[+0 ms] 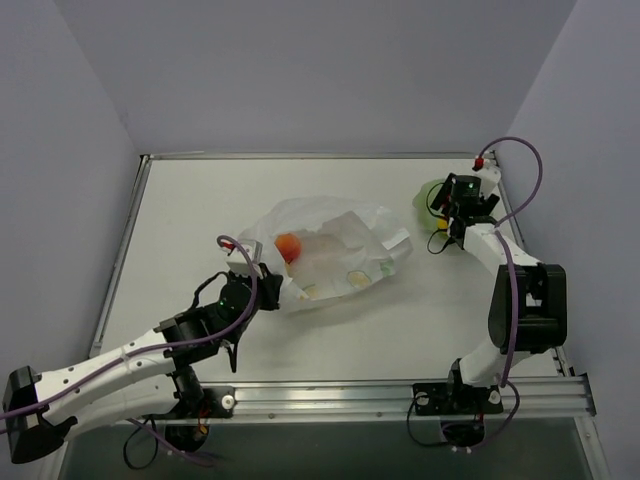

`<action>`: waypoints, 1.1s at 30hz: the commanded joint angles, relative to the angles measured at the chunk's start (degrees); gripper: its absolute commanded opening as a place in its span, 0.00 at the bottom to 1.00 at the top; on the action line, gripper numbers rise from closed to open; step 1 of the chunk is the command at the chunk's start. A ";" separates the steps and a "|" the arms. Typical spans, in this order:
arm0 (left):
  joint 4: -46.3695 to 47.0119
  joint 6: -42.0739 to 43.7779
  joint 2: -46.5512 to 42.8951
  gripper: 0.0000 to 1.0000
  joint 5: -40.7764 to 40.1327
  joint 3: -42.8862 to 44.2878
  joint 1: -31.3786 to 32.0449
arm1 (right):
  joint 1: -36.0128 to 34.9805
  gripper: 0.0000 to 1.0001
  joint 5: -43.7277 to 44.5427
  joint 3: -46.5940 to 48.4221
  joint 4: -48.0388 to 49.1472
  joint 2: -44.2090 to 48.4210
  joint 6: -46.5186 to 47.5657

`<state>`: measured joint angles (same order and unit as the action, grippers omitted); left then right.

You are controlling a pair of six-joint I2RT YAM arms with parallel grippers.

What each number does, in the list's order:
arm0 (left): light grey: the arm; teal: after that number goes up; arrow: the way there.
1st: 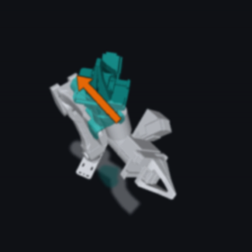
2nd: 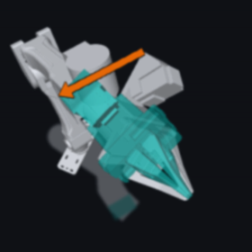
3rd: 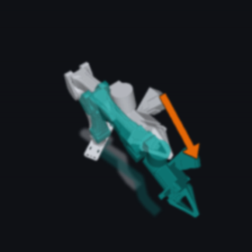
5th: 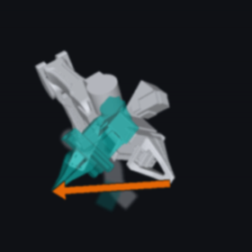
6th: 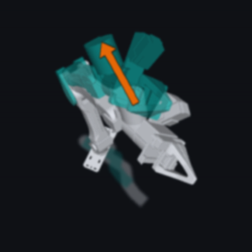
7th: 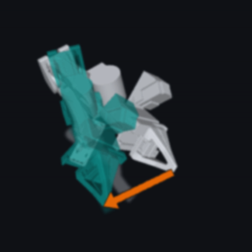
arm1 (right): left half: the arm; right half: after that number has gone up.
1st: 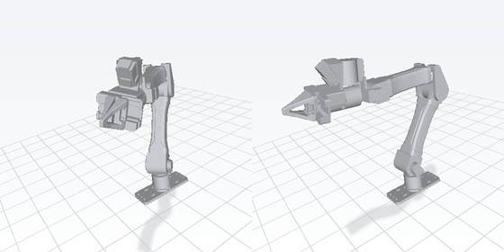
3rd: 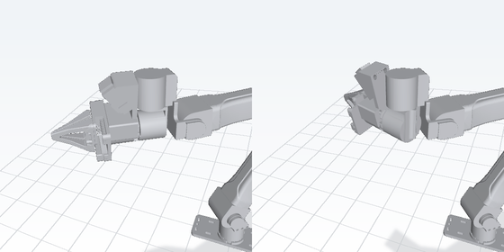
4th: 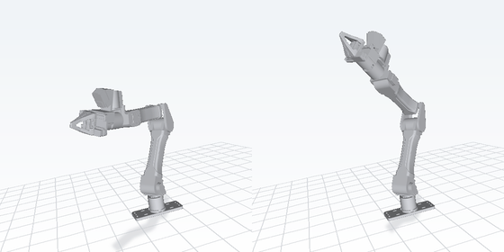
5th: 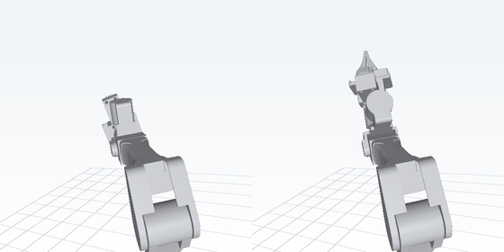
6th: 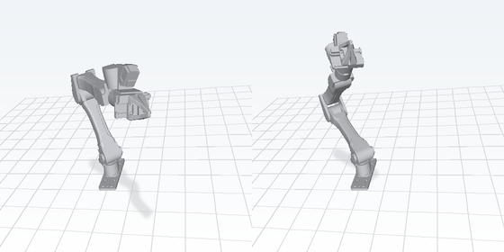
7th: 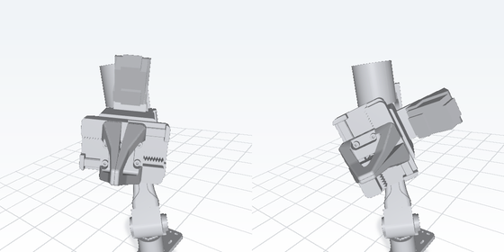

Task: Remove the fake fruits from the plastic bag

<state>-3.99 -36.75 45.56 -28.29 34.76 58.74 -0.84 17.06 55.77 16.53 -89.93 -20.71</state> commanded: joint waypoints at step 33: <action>-3.04 -0.69 -0.65 0.02 -2.81 3.12 -0.64 | -21.87 0.24 -12.63 -9.31 3.57 28.20 -1.26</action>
<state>-5.85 -36.77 45.95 -28.64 34.52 58.72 -14.96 11.31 54.19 20.21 -71.00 -21.93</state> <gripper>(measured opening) 0.027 0.322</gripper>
